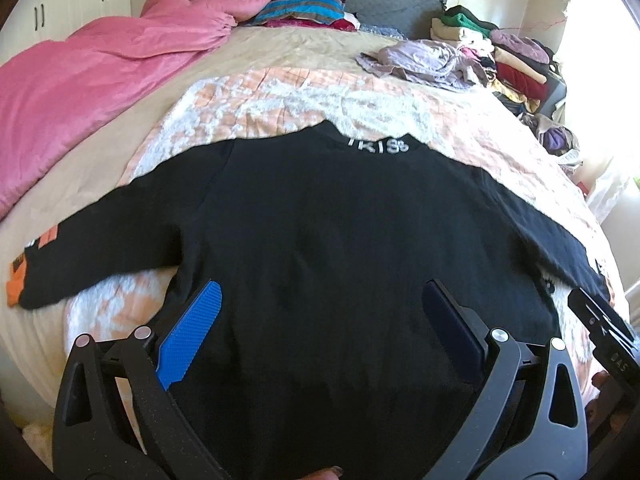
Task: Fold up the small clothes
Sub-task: 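Move the right tool to the orange-cuffed sleeve of the sweatshirt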
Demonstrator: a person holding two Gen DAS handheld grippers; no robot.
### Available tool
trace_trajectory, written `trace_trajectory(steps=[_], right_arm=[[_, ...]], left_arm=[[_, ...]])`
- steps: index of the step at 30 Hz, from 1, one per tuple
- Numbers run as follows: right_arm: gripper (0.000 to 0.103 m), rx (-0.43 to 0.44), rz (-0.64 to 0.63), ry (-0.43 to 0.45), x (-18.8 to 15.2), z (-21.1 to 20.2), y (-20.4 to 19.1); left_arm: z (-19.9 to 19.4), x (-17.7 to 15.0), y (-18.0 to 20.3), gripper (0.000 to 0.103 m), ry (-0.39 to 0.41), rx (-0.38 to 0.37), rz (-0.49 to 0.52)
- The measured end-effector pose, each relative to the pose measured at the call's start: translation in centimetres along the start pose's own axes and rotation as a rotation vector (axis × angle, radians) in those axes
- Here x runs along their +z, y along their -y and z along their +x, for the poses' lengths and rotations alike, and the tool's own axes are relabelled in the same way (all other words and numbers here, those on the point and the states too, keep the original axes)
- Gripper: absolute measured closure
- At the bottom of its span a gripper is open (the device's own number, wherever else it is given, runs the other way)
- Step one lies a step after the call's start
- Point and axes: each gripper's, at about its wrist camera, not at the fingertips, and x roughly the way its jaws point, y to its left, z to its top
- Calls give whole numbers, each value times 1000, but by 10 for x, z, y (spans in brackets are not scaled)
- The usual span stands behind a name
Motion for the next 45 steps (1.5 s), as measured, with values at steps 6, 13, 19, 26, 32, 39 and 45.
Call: trace_trajectory(steps=[6, 13, 19, 26, 32, 39, 45], right_arm=[[4, -52, 66, 6, 10, 6, 39], [4, -138, 155, 28, 23, 3, 84], [4, -203, 217, 48, 28, -2, 115], [4, -270, 302, 21, 26, 6, 152], [4, -281, 416, -2, 14, 5, 179], [4, -290, 539, -32, 4, 8, 210], [4, -309, 627, -40, -2, 21, 239]], left_arm=[[11, 13, 12, 8, -7, -39, -5], [25, 29, 33, 8, -20, -72, 18], [34, 45, 45, 8, -14, -102, 34], [54, 59, 53, 8, -20, -111, 65], [71, 66, 54, 8, -35, -112, 85], [93, 72, 47, 8, -63, -130, 79], [117, 79, 42, 8, -81, -109, 97]])
